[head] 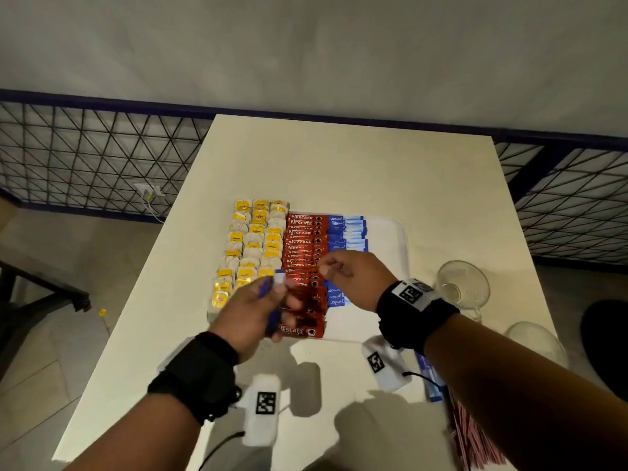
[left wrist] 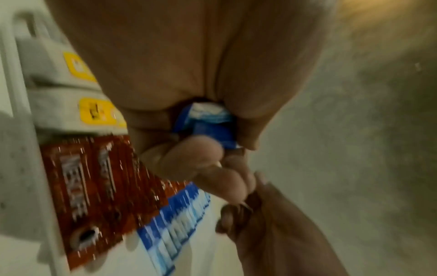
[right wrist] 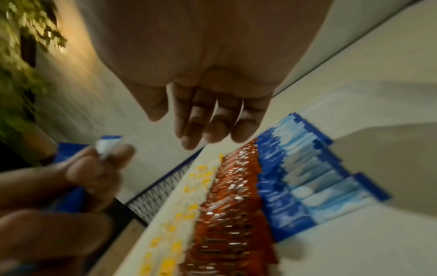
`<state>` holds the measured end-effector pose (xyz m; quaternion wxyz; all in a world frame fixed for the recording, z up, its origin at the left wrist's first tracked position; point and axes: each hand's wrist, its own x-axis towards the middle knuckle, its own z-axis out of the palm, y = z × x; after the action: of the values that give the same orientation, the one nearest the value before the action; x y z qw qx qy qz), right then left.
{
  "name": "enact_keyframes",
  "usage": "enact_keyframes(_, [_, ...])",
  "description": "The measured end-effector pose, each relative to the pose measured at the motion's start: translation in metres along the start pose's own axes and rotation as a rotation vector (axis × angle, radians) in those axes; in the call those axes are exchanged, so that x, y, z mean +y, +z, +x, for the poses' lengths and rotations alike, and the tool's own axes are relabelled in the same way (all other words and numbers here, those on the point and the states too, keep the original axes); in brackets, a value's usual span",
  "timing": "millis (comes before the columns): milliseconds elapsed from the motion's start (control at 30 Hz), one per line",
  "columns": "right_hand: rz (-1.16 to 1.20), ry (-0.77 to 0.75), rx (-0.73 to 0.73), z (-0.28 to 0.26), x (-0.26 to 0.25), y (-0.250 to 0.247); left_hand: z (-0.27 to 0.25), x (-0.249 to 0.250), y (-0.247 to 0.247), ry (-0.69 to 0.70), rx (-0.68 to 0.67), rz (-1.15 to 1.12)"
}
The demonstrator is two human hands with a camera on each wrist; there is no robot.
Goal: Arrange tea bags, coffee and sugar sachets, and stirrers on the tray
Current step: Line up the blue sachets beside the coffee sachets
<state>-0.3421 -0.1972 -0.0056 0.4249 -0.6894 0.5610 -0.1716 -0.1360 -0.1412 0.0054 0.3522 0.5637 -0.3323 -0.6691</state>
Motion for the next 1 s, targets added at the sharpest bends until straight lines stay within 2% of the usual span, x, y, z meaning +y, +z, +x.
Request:
enact_keyframes(33, [0.121,-0.006,-0.04,-0.003,-0.007,0.001,-0.003,0.002,0.013,-0.015,-0.079,-0.019])
enact_keyframes(100, [0.265,-0.02,-0.076,-0.01,-0.015,0.002,-0.003,0.002,0.03,-0.015,-0.143,-0.007])
enact_keyframes(267, [0.275,-0.045,-0.004,-0.02,-0.015,-0.013,-0.006,0.003,0.044,-0.007,-0.145,0.083])
enact_keyframes(400, [0.247,0.0,0.071,-0.025,-0.002,-0.022,-0.008,0.002,0.042,0.015,-0.088,0.104])
enact_keyframes(467, [0.215,0.024,0.092,-0.028,0.001,-0.024,-0.008,0.002,0.044,0.04,-0.014,0.139])
enact_keyframes(533, [0.228,0.047,0.092,-0.031,0.003,-0.027,-0.007,0.001,0.046,0.059,0.066,0.168])
enact_keyframes(633, [0.239,0.108,0.079,-0.034,0.009,-0.03,-0.007,-0.001,0.047,0.08,0.095,0.157])
enact_keyframes(733, [0.149,0.191,0.123,-0.035,0.013,-0.032,-0.005,-0.004,0.049,0.235,0.262,0.44])
enact_keyframes(800, [0.132,0.202,0.052,-0.034,0.01,-0.03,-0.004,-0.007,0.054,0.36,0.354,0.601])
enact_keyframes(933, [0.277,0.162,-0.024,-0.032,0.0,-0.021,0.001,-0.019,0.057,0.643,0.298,0.893])
enact_keyframes(1000, [0.301,0.161,-0.023,-0.032,-0.003,-0.02,0.001,-0.02,0.055,0.713,0.251,0.989])
